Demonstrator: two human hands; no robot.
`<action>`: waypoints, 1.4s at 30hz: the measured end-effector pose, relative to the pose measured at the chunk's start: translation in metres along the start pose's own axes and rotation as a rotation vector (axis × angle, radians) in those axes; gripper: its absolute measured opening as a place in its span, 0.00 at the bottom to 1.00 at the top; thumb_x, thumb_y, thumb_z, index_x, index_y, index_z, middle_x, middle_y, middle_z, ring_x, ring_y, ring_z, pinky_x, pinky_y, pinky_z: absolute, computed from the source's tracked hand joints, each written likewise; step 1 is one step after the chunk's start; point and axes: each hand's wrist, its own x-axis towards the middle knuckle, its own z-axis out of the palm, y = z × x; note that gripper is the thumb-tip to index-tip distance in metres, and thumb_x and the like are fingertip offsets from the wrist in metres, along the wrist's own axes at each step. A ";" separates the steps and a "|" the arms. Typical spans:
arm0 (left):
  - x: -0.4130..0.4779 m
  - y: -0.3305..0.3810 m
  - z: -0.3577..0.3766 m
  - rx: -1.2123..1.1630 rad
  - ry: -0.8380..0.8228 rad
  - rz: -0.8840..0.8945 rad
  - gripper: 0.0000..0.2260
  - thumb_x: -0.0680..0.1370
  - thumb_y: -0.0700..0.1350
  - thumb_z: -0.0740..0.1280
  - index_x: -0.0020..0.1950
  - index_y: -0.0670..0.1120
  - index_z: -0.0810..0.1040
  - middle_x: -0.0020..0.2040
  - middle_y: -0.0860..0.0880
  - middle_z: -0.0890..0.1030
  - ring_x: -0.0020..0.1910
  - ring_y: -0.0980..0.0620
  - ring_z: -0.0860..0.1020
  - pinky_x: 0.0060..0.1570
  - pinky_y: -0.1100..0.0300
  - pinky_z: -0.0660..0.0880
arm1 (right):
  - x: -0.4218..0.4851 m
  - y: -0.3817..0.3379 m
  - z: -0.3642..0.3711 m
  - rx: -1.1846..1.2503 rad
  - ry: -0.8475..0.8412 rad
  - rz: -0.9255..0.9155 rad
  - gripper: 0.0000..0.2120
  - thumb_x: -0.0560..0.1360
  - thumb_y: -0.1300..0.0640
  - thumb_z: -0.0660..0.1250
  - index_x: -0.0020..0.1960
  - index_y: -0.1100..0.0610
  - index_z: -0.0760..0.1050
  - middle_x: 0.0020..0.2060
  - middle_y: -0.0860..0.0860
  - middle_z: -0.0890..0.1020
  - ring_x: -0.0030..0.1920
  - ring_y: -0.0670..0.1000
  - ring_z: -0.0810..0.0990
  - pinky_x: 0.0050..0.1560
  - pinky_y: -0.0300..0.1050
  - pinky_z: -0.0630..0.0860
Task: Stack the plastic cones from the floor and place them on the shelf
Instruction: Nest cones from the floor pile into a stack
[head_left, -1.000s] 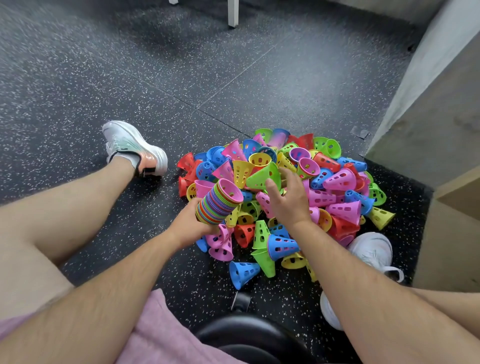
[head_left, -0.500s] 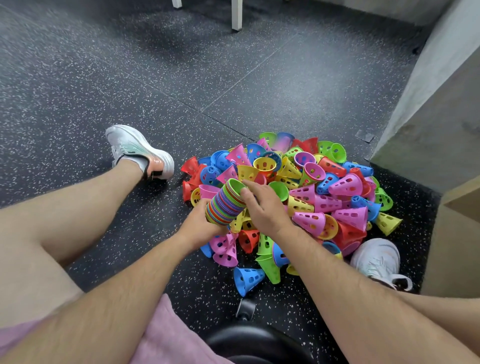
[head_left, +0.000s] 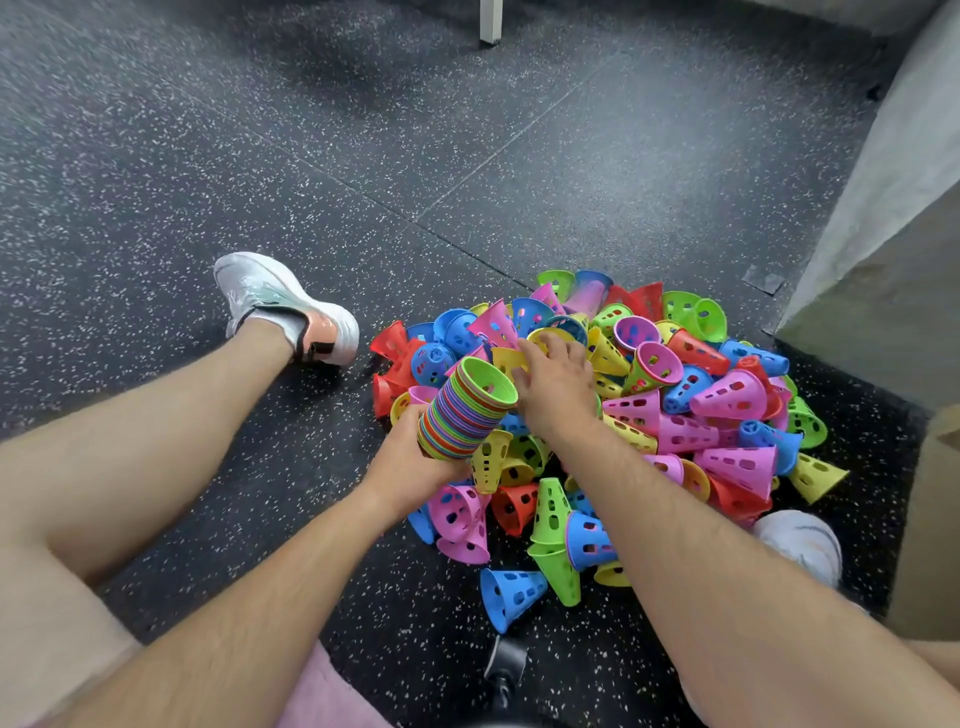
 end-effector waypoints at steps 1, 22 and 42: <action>0.001 -0.002 -0.001 -0.009 0.005 -0.013 0.23 0.67 0.34 0.79 0.50 0.55 0.73 0.43 0.51 0.80 0.36 0.59 0.78 0.38 0.60 0.76 | 0.002 0.000 0.001 -0.023 -0.007 0.002 0.22 0.83 0.47 0.57 0.76 0.49 0.65 0.75 0.53 0.64 0.75 0.57 0.58 0.73 0.56 0.58; 0.002 -0.006 0.005 0.016 0.014 -0.042 0.24 0.68 0.32 0.78 0.49 0.55 0.71 0.43 0.49 0.79 0.38 0.53 0.77 0.36 0.60 0.74 | -0.033 0.013 -0.015 0.735 0.291 -0.207 0.07 0.83 0.53 0.61 0.56 0.55 0.74 0.45 0.44 0.76 0.47 0.45 0.73 0.49 0.38 0.69; 0.000 0.038 0.078 0.100 -0.189 0.110 0.27 0.67 0.37 0.81 0.60 0.49 0.72 0.49 0.46 0.81 0.42 0.52 0.80 0.38 0.61 0.78 | -0.128 0.138 -0.006 0.266 0.366 0.482 0.14 0.79 0.48 0.63 0.57 0.58 0.75 0.53 0.53 0.77 0.57 0.56 0.72 0.59 0.55 0.71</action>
